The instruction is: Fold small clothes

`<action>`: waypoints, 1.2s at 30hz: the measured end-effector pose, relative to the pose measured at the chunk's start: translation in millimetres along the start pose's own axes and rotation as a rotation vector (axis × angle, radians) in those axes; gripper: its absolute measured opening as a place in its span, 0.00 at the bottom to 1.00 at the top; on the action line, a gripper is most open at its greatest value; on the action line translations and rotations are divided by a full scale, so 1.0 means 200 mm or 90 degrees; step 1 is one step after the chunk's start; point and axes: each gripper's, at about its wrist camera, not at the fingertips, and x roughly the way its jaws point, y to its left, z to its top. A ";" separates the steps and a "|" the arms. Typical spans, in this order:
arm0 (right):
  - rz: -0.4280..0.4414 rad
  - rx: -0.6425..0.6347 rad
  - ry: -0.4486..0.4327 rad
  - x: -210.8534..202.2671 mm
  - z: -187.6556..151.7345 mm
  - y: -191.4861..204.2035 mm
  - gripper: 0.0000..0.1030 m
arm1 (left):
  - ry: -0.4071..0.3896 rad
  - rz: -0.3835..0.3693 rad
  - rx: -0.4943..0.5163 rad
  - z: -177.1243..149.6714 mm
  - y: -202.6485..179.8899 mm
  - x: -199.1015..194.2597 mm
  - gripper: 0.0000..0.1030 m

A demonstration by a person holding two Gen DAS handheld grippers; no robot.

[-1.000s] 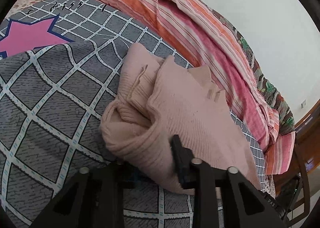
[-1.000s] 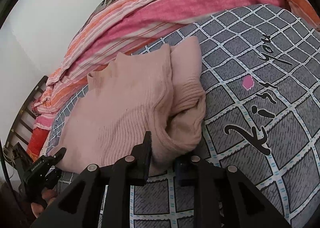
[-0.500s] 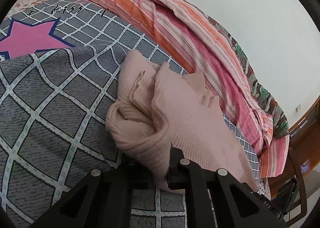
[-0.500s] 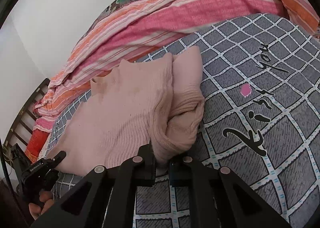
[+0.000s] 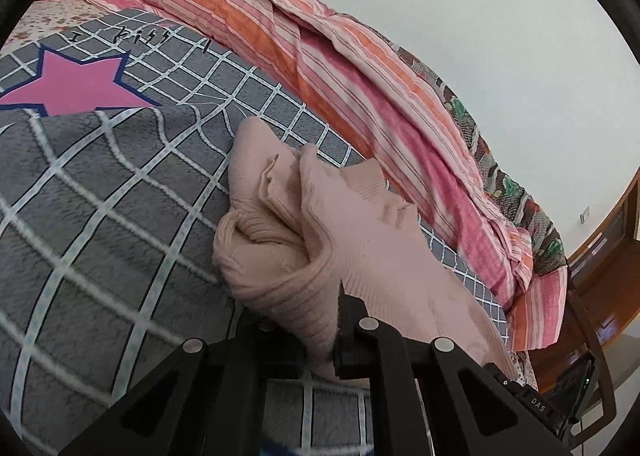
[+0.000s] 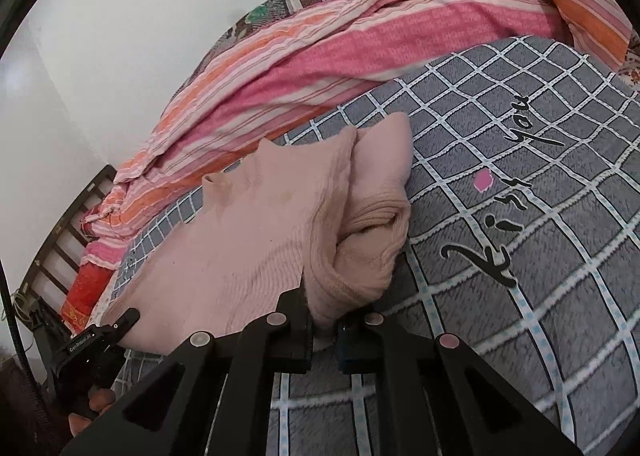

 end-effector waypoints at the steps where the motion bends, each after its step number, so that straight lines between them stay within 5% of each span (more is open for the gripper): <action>1: 0.000 -0.006 -0.003 -0.02 -0.01 0.01 0.08 | -0.002 0.001 0.005 -0.01 0.00 -0.02 0.09; 10: 0.014 -0.003 -0.004 -0.19 -0.14 0.01 0.07 | -0.001 0.002 0.024 -0.13 0.03 -0.18 0.09; 25: -0.037 -0.048 0.012 -0.41 -0.32 0.04 0.09 | 0.015 0.016 0.045 -0.33 0.03 -0.41 0.11; 28: -0.063 -0.078 0.006 -0.45 -0.33 0.06 0.16 | 0.021 0.041 0.047 -0.34 0.05 -0.46 0.25; 30: -0.078 -0.105 -0.002 -0.49 -0.34 0.09 0.19 | 0.020 0.044 0.049 -0.35 0.07 -0.52 0.43; 36: -0.105 -0.179 -0.025 -0.59 -0.30 0.17 0.37 | -0.002 0.038 0.058 -0.27 0.11 -0.65 0.51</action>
